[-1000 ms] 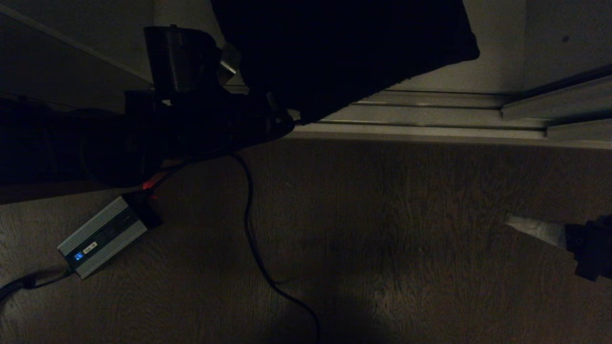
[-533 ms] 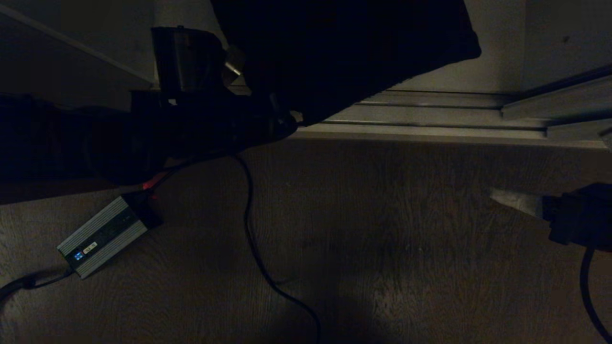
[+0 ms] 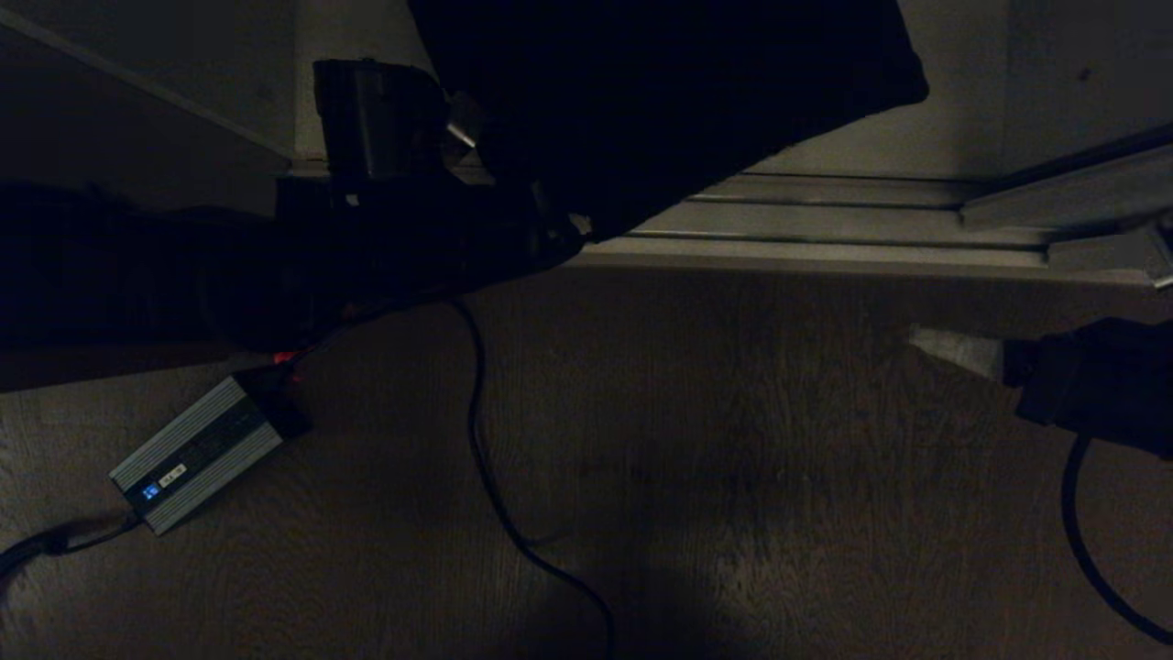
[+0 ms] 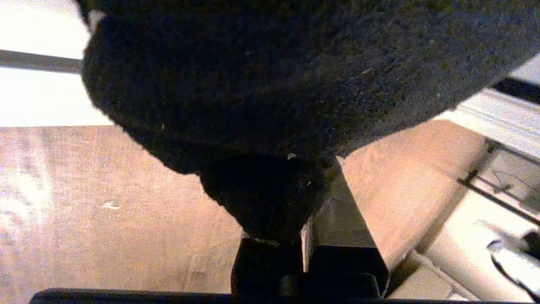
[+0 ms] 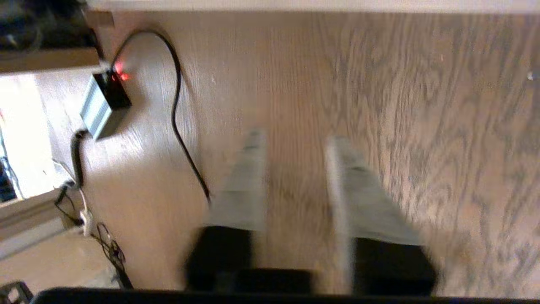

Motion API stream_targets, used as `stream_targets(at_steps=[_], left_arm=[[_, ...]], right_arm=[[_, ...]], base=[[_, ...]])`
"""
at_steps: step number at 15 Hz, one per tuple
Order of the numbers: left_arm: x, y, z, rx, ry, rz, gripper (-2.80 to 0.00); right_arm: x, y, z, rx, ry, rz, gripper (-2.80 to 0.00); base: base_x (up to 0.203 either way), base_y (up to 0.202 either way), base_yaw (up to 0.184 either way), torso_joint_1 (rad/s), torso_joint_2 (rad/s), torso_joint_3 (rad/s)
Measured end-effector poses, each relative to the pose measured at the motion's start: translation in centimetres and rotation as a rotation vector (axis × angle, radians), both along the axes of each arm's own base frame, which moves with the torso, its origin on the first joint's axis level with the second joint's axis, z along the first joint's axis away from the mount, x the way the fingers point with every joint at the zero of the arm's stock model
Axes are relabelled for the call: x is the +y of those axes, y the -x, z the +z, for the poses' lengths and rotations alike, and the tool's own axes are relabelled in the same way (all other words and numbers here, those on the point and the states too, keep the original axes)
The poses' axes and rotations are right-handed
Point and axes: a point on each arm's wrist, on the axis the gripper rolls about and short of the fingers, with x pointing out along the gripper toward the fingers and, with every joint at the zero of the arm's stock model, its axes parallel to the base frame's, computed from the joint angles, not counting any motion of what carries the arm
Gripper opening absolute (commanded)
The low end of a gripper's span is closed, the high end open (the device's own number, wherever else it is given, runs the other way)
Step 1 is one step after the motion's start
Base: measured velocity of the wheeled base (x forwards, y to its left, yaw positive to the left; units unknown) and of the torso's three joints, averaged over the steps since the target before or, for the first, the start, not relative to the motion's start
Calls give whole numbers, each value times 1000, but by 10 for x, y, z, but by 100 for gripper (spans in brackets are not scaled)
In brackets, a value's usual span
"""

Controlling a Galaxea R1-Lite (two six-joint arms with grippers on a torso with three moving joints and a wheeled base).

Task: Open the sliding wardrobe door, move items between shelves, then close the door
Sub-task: Place the pillow on the higher shelf

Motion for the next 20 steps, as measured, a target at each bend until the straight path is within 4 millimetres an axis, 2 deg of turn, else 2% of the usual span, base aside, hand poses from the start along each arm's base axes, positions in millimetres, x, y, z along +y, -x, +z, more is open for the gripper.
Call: stream_targets(at_steps=[5, 14, 18, 20], left_arm=[[-2, 1, 3, 16, -11, -17, -280], [2, 16, 15, 36, -11, -105, -280], [1, 26, 19, 44, -13, -145, -280], [3, 31, 15, 82, -32, -168, -280]], right_arm=[[9, -16, 21, -90, -77, 39, 0], [5, -65, 6, -182, -98, 8, 0], [6, -72, 15, -193, -139, 14, 0], [6, -73, 20, -209, -143, 15, 0]], base=[[0, 0, 0, 0, 0, 0], [0, 0, 0, 0, 0, 0], [0, 0, 0, 0, 0, 0], [0, 0, 0, 0, 0, 0]])
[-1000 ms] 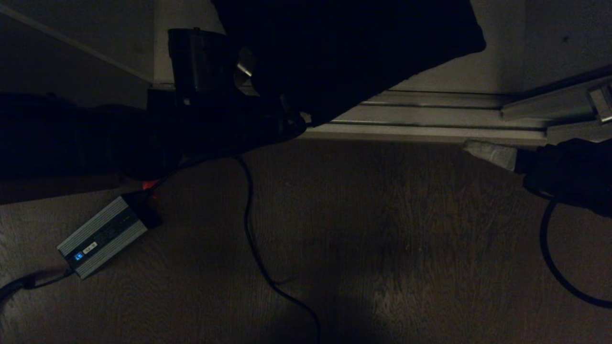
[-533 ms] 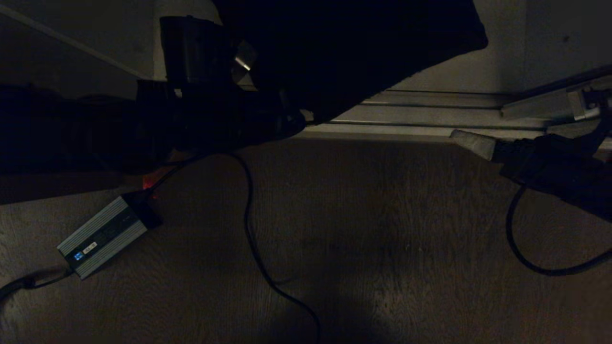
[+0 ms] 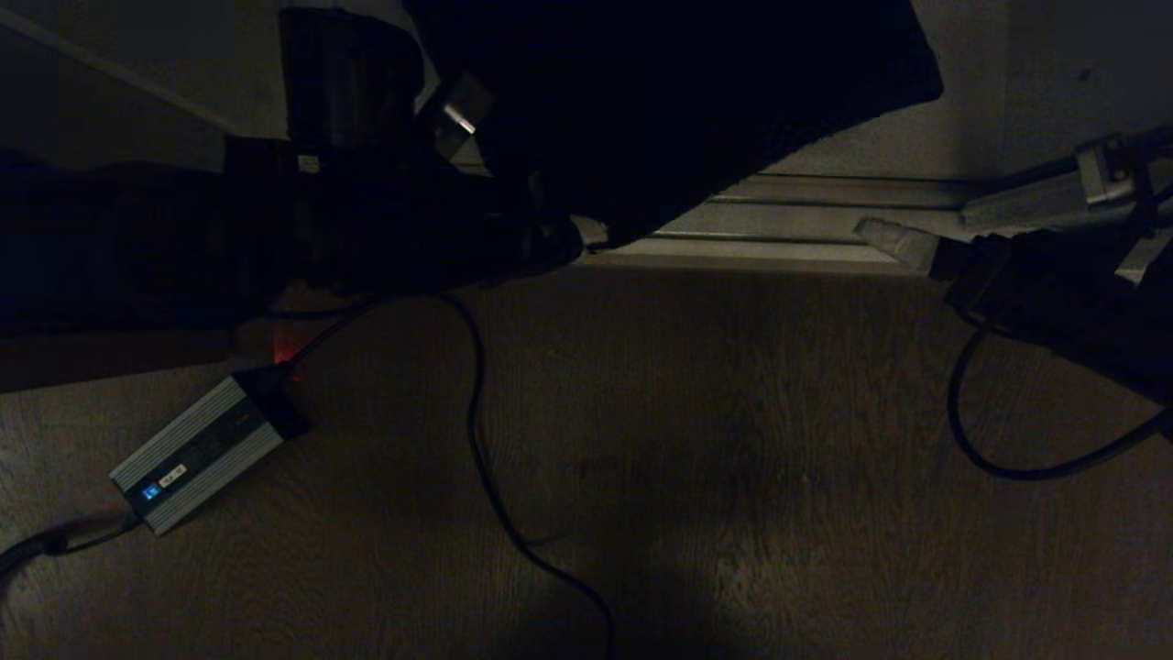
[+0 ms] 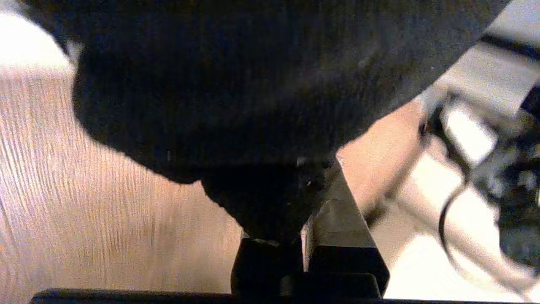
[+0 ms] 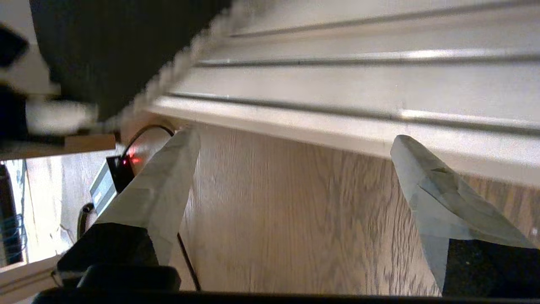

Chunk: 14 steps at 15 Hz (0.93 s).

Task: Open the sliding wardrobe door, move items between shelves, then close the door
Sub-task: Place the pillow on the higher shelf

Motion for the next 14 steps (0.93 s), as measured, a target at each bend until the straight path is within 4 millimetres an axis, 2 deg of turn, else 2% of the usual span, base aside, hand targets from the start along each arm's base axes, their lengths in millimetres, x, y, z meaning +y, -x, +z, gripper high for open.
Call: stream_targets(at_steps=[4, 14], left_arm=[[1, 11, -5, 24, -4, -78, -280], [6, 31, -9, 28, -27, -159, -280]], right_arm=[[0, 0, 8, -27, -3, 1, 0], [-11, -20, 19, -43, -46, -20, 0]], base=[[0, 0, 0, 0, 0, 0], [0, 0, 0, 0, 0, 0]])
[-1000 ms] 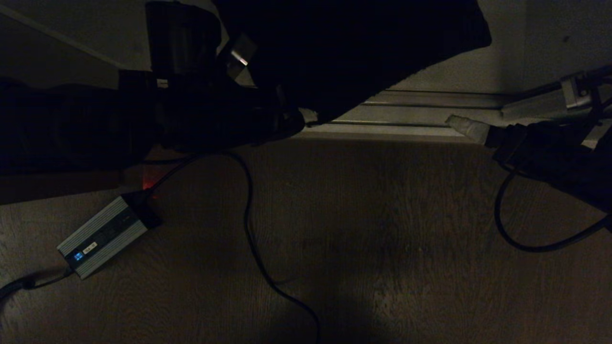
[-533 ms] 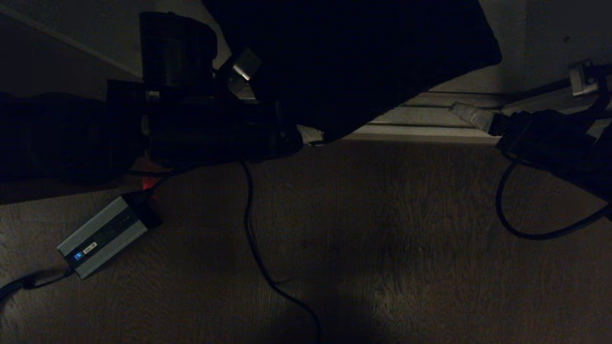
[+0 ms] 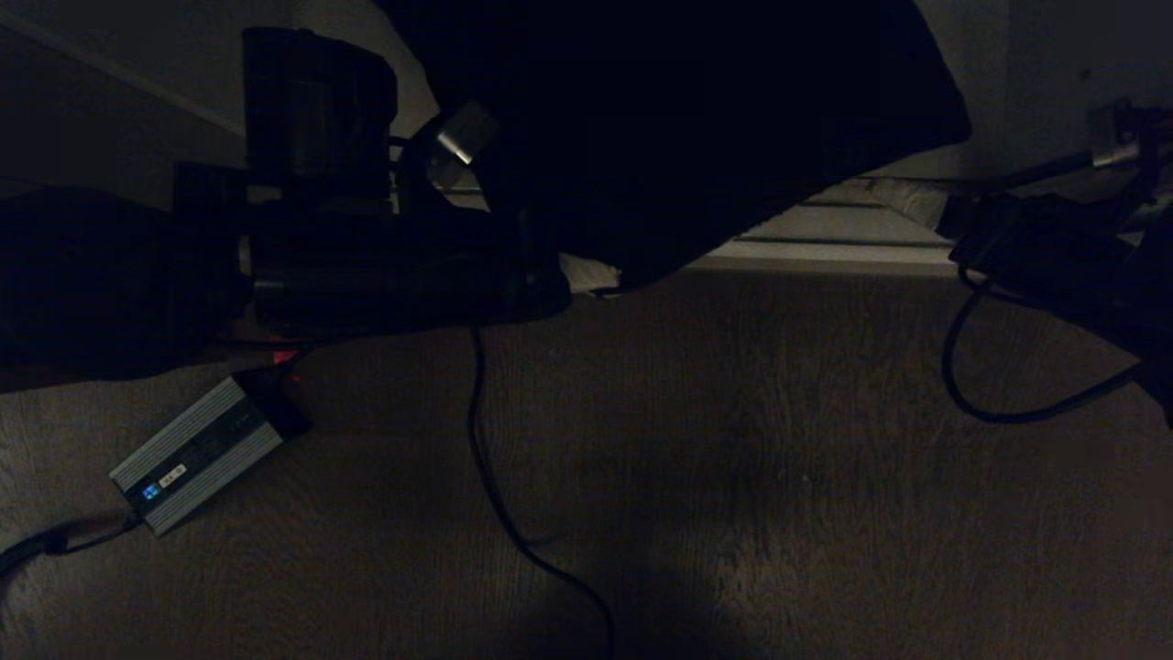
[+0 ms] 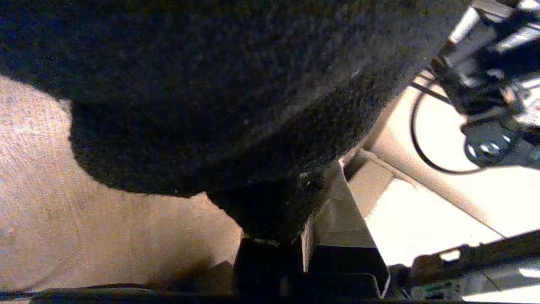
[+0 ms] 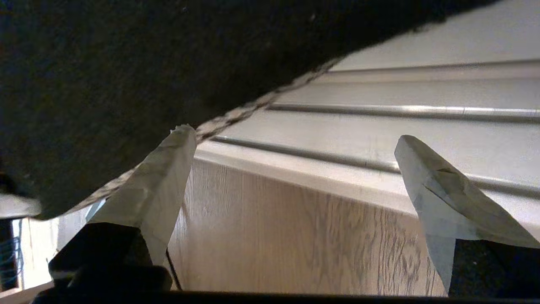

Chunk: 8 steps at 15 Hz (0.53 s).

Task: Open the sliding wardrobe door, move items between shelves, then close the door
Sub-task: Place the pillow on the higher shelf

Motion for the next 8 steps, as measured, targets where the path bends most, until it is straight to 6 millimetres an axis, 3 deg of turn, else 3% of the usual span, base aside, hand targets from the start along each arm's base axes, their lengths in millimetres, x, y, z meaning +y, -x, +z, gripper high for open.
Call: stream_targets(at_steps=[8], left_arm=[[3, 12, 6, -15, 12, -30, -280]], right_arm=[[-9, -15, 20, -46, -54, -14, 0]], base=[[0, 0, 0, 0, 0, 0]])
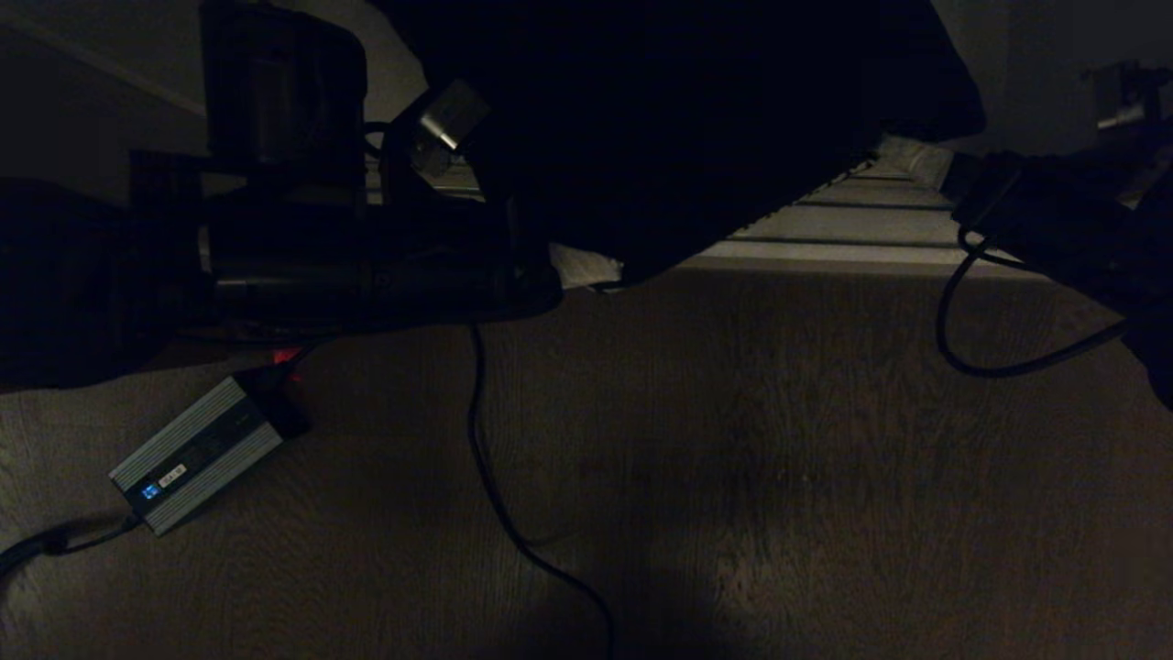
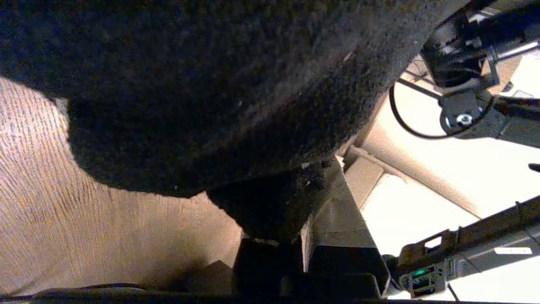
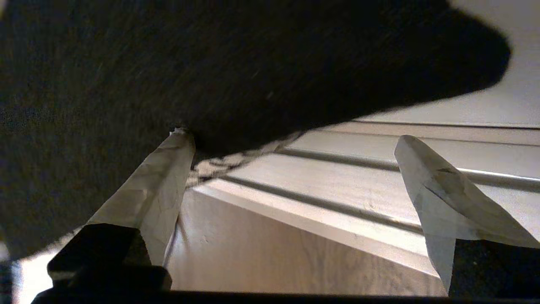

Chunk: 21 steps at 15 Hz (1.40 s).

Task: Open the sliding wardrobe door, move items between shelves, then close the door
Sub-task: Place the pillow on the higher shelf

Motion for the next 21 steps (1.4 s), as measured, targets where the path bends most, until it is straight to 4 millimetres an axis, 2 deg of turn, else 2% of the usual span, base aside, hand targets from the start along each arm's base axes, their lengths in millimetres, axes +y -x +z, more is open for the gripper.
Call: stream_targets(at_steps=[8, 13, 18, 19, 21], left_arm=[[1, 4, -5, 11, -3, -30, -280], [-2, 3, -19, 31, -39, -39, -280], [-4, 2, -23, 43, -45, -44, -280], [-4, 2, -23, 42, -45, -46, -280], [-5, 3, -21, 38, -41, -49, -280]], right_arm=[[-8, -6, 18, -55, -22, -16, 0], [-6, 5, 12, -37, -59, 10, 0], [-5, 12, 16, -75, -98, 40, 0], [-4, 11, 15, -68, -106, 45, -280], [-3, 7, 11, -53, -112, 52, -280]], base=[[0, 0, 0, 0, 0, 0], [0, 0, 0, 0, 0, 0], [0, 0, 0, 0, 0, 0], [0, 0, 0, 0, 0, 0], [0, 0, 0, 0, 0, 0]])
